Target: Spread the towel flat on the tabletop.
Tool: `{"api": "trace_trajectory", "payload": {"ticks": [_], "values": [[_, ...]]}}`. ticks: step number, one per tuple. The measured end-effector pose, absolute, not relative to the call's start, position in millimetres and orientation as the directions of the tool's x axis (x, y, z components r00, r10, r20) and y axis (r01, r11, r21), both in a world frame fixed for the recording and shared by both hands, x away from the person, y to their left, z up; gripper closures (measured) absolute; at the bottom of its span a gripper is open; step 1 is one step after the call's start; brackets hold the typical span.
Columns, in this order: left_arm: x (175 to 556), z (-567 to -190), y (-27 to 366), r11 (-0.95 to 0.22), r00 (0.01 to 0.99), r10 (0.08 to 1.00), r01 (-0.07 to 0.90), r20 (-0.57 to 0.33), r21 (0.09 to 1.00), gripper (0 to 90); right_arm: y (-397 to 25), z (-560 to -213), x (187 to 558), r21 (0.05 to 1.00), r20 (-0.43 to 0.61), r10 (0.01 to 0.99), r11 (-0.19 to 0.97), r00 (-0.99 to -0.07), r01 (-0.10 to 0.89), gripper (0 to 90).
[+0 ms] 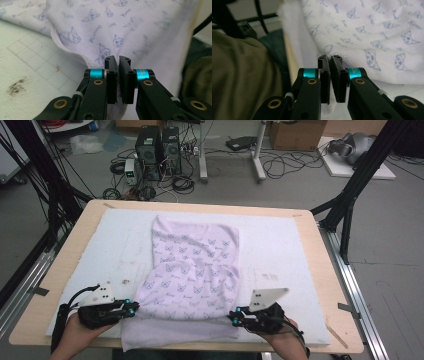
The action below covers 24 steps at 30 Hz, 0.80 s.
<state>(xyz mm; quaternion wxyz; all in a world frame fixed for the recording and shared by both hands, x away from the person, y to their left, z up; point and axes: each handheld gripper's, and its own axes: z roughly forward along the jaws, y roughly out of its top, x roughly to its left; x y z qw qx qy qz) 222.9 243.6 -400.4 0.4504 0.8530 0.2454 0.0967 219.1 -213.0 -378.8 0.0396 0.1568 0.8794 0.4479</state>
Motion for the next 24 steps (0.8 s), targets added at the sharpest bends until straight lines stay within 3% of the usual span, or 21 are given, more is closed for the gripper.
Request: {"api": "trace_trajectory", "payload": {"ticks": [2, 4, 7, 16, 18, 20, 22, 24], "values": [[217.3, -394.2, 244.6, -0.455, 0.865, 0.498, 0.324, -0.065, 0.83, 80.8, -221.2, -369.4, 210.0, 0.83, 0.08, 0.309, 0.506, -0.948, 0.235, 81.9], [218.5, -392.9, 245.3, -0.456, 0.865, 0.499, 0.32, -0.059, 0.831, 70.4, -226.1, -364.2, 209.5, 0.852, 0.071, 0.311, 0.476, -0.948, 0.22, 79.1], [227.5, -399.5, 244.7, -0.45, 0.859, 0.508, 0.322, -0.058, 0.833, 65.9, -225.9, -368.0, 221.7, 0.85, 0.053, 0.337, 0.478, -0.94, 0.22, 75.2], [268.2, -437.6, 221.3, -0.536, 0.853, 0.52, 0.364, -0.042, 0.762, 63.0, -188.7, -427.8, 273.6, 0.745, 0.061, 0.356, 0.606, -0.933, 0.28, 65.9], [270.7, -443.6, 216.4, -0.552, 0.863, 0.504, 0.362, -0.045, 0.751, 70.7, -180.0, -435.5, 277.6, 0.709, 0.045, 0.343, 0.651, -0.938, 0.272, 68.6], [269.7, -443.4, 215.6, -0.553, 0.869, 0.491, 0.36, -0.055, 0.752, 84.5, -175.4, -440.7, 277.3, 0.7, 0.033, 0.329, 0.666, -0.944, 0.257, 80.3], [266.5, -442.0, 214.4, -0.563, 0.87, 0.491, 0.354, -0.042, 0.747, 87.2, -175.3, -441.2, 278.0, 0.701, 0.066, 0.314, 0.66, -0.947, 0.268, 87.3], [261.5, -441.2, 215.5, -0.565, 0.873, 0.485, 0.354, -0.047, 0.746, 87.6, -175.5, -440.7, 276.5, 0.701, 0.07, 0.305, 0.663, -0.95, 0.264, 88.1]]}}
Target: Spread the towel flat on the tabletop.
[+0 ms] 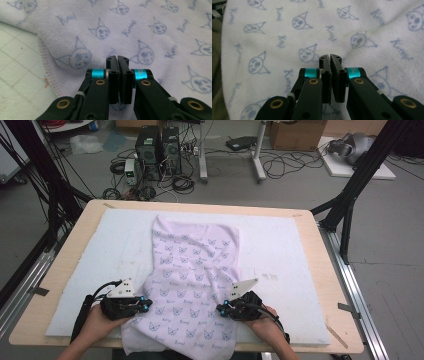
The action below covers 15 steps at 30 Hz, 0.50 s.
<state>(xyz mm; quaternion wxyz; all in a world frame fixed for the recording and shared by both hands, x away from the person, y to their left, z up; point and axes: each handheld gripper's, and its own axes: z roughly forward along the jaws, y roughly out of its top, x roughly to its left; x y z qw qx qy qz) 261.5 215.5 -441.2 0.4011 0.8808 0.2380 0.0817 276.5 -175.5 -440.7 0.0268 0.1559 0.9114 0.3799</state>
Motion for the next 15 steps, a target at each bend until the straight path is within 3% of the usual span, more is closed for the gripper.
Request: {"api": "trace_trajectory", "payload": {"ticks": [12, 15], "values": [[199.5, -409.2, 226.8, -0.524, 0.9, 0.43, 0.308, -0.066, 0.794, 87.7, -198.4, -410.8, 225.3, 0.78, 0.075, 0.243, 0.59, -0.967, 0.209, 88.1], [194.7, -404.2, 226.5, -0.517, 0.903, 0.428, 0.282, -0.042, 0.808, 81.9, -203.0, -402.7, 218.1, 0.797, 0.071, 0.23, 0.572, -0.971, 0.194, 81.8]]}}
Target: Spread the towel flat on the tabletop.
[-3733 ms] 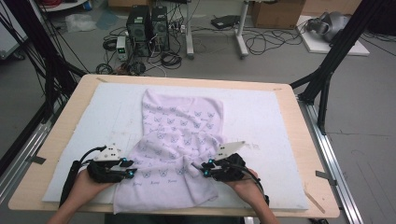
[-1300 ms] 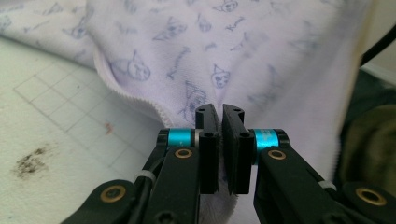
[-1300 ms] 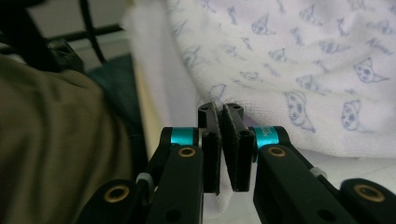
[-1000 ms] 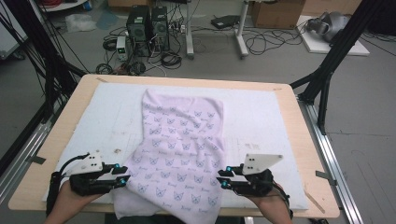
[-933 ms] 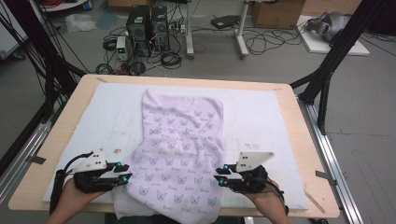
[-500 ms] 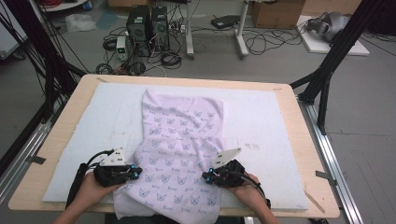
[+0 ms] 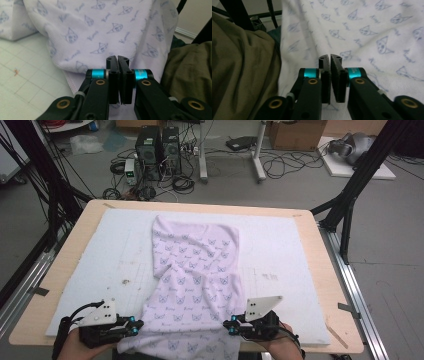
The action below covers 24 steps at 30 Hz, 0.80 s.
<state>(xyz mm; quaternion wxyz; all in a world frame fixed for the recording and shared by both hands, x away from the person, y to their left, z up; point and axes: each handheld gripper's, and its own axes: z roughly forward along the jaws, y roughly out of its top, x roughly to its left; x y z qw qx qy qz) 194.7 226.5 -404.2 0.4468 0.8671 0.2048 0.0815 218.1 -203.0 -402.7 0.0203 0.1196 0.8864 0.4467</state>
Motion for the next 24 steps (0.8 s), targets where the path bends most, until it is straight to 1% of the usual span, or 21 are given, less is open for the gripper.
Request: {"api": "trace_trajectory", "payload": {"ticks": [1, 2, 3, 5, 7, 11, 12, 13, 14, 15, 16, 17, 19, 24], "values": [[198.0, -404.8, 227.3, -0.507, 0.898, 0.439, 0.285, -0.041, 0.813, 77.4, -204.9, -402.0, 220.3, 0.799, 0.066, 0.241, 0.569, -0.968, 0.196, 78.1], [202.8, -406.2, 228.7, -0.503, 0.891, 0.452, 0.286, -0.034, 0.816, 74.9, -206.2, -401.9, 223.4, 0.799, 0.069, 0.254, 0.565, -0.965, 0.206, 76.6], [208.4, -407.9, 230.1, -0.502, 0.881, 0.473, 0.287, -0.019, 0.816, 72.8, -207.1, -403.0, 227.8, 0.797, 0.064, 0.264, 0.567, -0.962, 0.209, 74.5], [221.0, -412.3, 231.1, -0.49, 0.863, 0.504, 0.29, -0.004, 0.822, 69.8, -204.4, -408.1, 238.2, 0.791, 0.051, 0.291, 0.572, -0.955, 0.217, 66.8], [234.1, -417.3, 228.4, -0.49, 0.851, 0.525, 0.307, -0.005, 0.816, 64.6, -198.9, -416.2, 250.1, 0.776, 0.052, 0.301, 0.588, -0.952, 0.228, 62.9], [255.3, -428.9, 213.9, -0.514, 0.856, 0.517, 0.321, -0.011, 0.795, 59.3, -183.8, -434.7, 271.3, 0.73, 0.049, 0.303, 0.639, -0.952, 0.241, 61.3], [259.7, -432.0, 210.7, -0.518, 0.856, 0.517, 0.325, -0.013, 0.791, 59.2, -180.4, -438.4, 275.8, 0.715, 0.057, 0.301, 0.653, -0.952, 0.25, 61.8], [263.8, -435.0, 207.8, -0.528, 0.855, 0.519, 0.331, -0.012, 0.783, 59.6, -177.9, -441.3, 279.3, 0.701, 0.057, 0.296, 0.669, -0.953, 0.25, 63.9], [267.6, -437.9, 205.8, -0.535, 0.857, 0.515, 0.341, -0.022, 0.773, 63.2, -177.4, -441.9, 281.0, 0.709, 0.064, 0.293, 0.659, -0.954, 0.25, 68.7], [270.5, -440.5, 204.8, -0.541, 0.862, 0.507, 0.345, -0.03, 0.767, 71.1, -177.2, -441.5, 283.2, 0.708, 0.071, 0.296, 0.658, -0.952, 0.258, 75.8], [271.4, -441.9, 203.8, -0.541, 0.861, 0.507, 0.348, -0.033, 0.766, 76.8, -177.6, -441.9, 285.4, 0.708, 0.08, 0.285, 0.659, -0.955, 0.256, 82.6], [271.4, -441.4, 203.7, -0.541, 0.861, 0.507, 0.348, -0.034, 0.766, 82.2, -177.4, -442.6, 286.5, 0.711, 0.095, 0.283, 0.652, -0.954, 0.264, 86.9], [267.9, -437.9, 206.2, -0.54, 0.857, 0.515, 0.348, -0.026, 0.766, 85.2, -177.8, -442.1, 286.3, 0.71, 0.098, 0.279, 0.653, -0.955, 0.264, 87.8], [244.3, -430.6, 219.3, -0.522, 0.847, 0.531, 0.352, -0.027, 0.777, 86.0, -183.4, -434.2, 273.6, 0.734, 0.113, 0.267, 0.626, -0.957, 0.262, 88.4]]}}
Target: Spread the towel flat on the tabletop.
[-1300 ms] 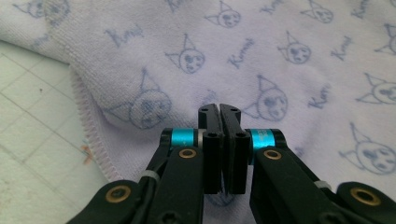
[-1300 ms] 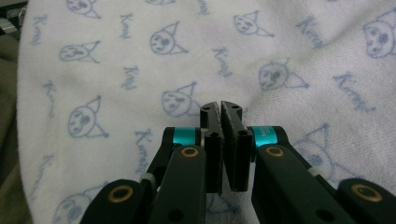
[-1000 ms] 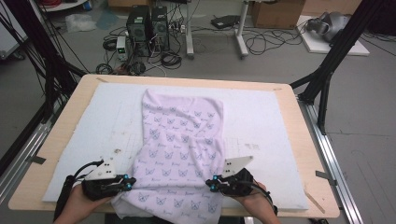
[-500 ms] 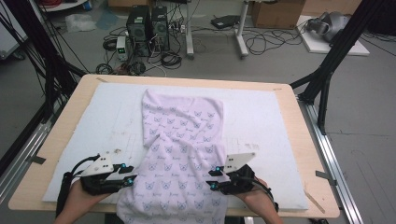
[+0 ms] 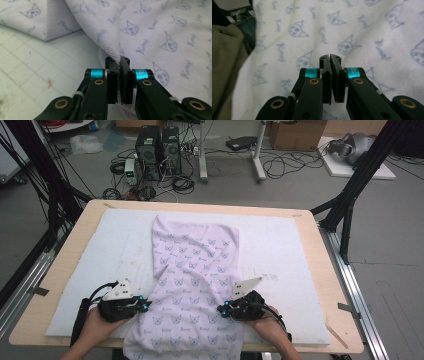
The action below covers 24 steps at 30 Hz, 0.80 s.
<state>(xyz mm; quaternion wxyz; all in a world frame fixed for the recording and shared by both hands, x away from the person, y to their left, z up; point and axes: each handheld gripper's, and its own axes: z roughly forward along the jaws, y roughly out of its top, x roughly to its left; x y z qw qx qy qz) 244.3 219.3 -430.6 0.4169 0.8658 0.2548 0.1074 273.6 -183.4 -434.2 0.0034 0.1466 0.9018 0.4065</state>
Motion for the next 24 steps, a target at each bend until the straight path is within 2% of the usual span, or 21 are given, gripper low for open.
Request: {"api": "trace_trajectory", "payload": {"ticks": [5, 7, 10, 12, 15, 17, 18, 19, 20, 21, 24], "values": [[212.2, -422.4, 228.9, -0.516, 0.86, 0.511, 0.325, -0.02, 0.793, 83.5, -189.5, -426.1, 247.3, 0.753, 0.082, 0.229, 0.623, -0.97, 0.21, 89.4], [208.9, -419.2, 234.0, -0.498, 0.856, 0.515, 0.335, -0.039, 0.8, 69.4, -193.2, -422.7, 240.3, 0.765, 0.078, 0.227, 0.611, -0.971, 0.204, 85.6], [215.8, -417.6, 239.9, -0.483, 0.844, 0.536, 0.341, -0.035, 0.806, 66.3, -197.4, -417.9, 246.7, 0.77, 0.046, 0.264, 0.605, -0.963, 0.203, 78.8], [228.0, -418.9, 241.1, -0.454, 0.832, 0.551, 0.362, -0.063, 0.814, 65.9, -195.9, -417.8, 257.8, 0.772, 0.054, 0.284, 0.597, -0.957, 0.22, 70.2], [245.0, -425.3, 232.9, -0.453, 0.826, 0.556, 0.398, -0.096, 0.798, 58.4, -190.0, -426.3, 274.2, 0.752, 0.076, 0.303, 0.608, -0.95, 0.254, 60.4], [253.8, -431.5, 225.3, -0.469, 0.822, 0.561, 0.412, -0.097, 0.781, 53.7, -186.3, -434.1, 279.2, 0.718, 0.074, 0.308, 0.643, -0.948, 0.265, 60.6], [257.6, -434.8, 221.9, -0.471, 0.82, 0.562, 0.425, -0.109, 0.773, 54.8, -184.9, -437.5, 279.5, 0.703, 0.068, 0.305, 0.66, -0.95, 0.263, 64.2], [260.9, -437.6, 219.8, -0.485, 0.828, 0.549, 0.426, -0.114, 0.763, 61.7, -184.0, -440.1, 278.8, 0.689, 0.055, 0.306, 0.677, -0.951, 0.258, 69.0], [262.4, -439.8, 217.4, -0.494, 0.837, 0.535, 0.421, -0.116, 0.761, 75.1, -184.8, -440.6, 277.1, 0.699, 0.045, 0.31, 0.669, -0.95, 0.251, 79.0], [263.2, -440.6, 215.7, -0.498, 0.841, 0.528, 0.421, -0.12, 0.758, 80.3, -185.1, -440.0, 276.4, 0.695, 0.056, 0.306, 0.672, -0.95, 0.257, 86.8], [259.4, -435.4, 217.5, -0.497, 0.841, 0.532, 0.405, -0.098, 0.768, 84.3, -185.0, -438.6, 272.6, 0.691, 0.049, 0.29, 0.681, -0.956, 0.242, 88.6]]}}
